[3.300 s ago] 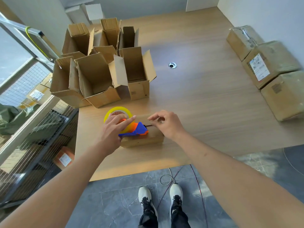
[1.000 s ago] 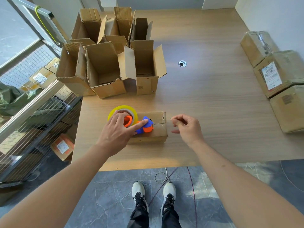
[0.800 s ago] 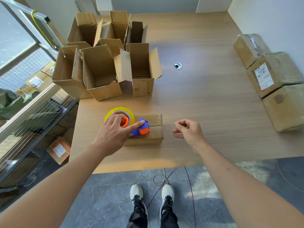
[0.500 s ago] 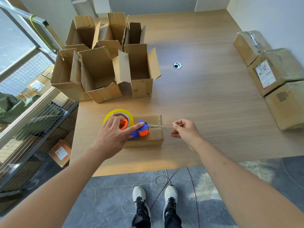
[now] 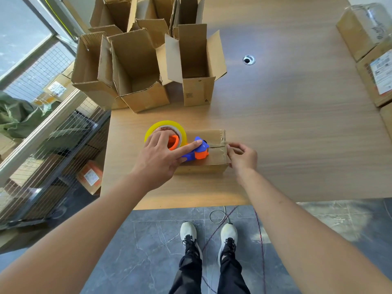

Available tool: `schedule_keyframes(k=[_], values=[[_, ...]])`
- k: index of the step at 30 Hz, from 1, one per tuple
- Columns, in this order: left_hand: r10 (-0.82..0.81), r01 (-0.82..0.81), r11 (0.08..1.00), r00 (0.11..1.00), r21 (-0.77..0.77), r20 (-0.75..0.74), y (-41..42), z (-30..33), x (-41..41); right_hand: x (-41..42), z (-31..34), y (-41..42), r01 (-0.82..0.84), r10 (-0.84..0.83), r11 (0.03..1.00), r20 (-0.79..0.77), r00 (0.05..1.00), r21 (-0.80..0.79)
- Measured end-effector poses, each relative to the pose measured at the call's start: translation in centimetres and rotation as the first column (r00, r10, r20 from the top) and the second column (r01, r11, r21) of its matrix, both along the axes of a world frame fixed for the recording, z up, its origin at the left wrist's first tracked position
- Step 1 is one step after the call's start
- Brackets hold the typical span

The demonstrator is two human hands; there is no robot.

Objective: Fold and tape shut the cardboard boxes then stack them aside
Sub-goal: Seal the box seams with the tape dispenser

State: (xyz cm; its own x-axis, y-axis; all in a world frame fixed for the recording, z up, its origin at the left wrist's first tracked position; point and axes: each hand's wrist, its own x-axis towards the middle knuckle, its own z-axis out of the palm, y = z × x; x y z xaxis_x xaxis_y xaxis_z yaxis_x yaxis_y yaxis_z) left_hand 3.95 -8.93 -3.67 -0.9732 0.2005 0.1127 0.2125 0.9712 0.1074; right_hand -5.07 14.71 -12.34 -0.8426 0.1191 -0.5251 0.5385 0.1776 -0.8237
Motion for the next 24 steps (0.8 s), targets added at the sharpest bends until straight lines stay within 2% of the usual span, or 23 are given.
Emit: schedule_keyframes(k=[3,7,11,16,24], values=[[-0.007,0.007,1.000,1.000,0.002,0.005,0.1,0.1,0.0,0.2,0.1,0.0,-0.002,0.019,0.980,-0.082,0.996,0.199],[-0.024,0.024,1.000,1.000,-0.001,0.016,0.0,0.3,0.0,0.5,2.6,-0.4,-0.005,0.023,0.964,-0.063,0.998,0.267],[-0.033,0.034,0.999,0.999,-0.016,0.042,-0.1,0.6,0.0,1.3,4.1,-2.7,-0.011,0.039,0.982,-0.146,0.988,0.190],[-0.052,0.052,0.998,0.998,-0.028,0.025,-0.3,0.7,0.0,2.8,3.7,-4.0,-0.033,0.042,0.997,-0.129,0.991,0.072],[-0.089,0.094,0.995,0.988,-0.036,0.123,-0.4,1.6,-0.8,3.6,2.7,-3.8,-0.081,0.092,0.994,-0.183,0.979,0.069]])
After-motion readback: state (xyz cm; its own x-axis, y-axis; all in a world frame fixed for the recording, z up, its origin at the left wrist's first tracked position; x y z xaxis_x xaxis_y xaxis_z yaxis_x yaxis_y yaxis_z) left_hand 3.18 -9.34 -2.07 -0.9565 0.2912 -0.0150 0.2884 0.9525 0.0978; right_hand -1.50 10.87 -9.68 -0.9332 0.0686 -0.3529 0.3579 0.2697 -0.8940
